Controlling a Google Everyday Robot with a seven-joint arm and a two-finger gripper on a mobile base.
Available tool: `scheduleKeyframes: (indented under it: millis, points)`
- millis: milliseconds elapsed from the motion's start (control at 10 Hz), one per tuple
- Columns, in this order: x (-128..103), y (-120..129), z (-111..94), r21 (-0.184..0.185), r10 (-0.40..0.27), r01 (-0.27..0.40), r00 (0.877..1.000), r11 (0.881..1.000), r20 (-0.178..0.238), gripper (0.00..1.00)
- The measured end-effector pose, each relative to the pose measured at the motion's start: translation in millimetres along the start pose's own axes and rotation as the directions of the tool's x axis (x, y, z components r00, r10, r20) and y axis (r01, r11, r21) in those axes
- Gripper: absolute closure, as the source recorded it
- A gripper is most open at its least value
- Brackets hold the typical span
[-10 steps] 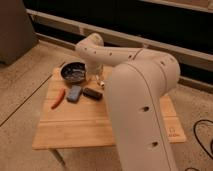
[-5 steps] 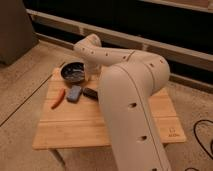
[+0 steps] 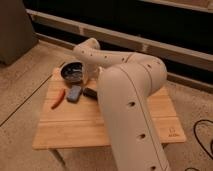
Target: Push the eraser across the table
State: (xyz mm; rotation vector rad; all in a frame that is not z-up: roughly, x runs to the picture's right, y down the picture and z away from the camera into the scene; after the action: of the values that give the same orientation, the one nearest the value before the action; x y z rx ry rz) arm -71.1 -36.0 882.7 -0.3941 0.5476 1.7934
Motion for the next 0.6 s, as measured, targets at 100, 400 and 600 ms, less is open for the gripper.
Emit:
scheduleKeyframes:
  millis: [100,400,600]
  points:
    - [-4.7,-4.7,-1.1,0.007,0.051,-0.051,0.999,0.999,0.017,0.35]
    - [-7.5,-13.4,1.3,0.039,0.118,-0.119,0.992,0.992,0.043,0.35]
    - [0.1,-13.6,11.6,0.065,0.105,-0.107,0.994,0.992,0.03,0.35]
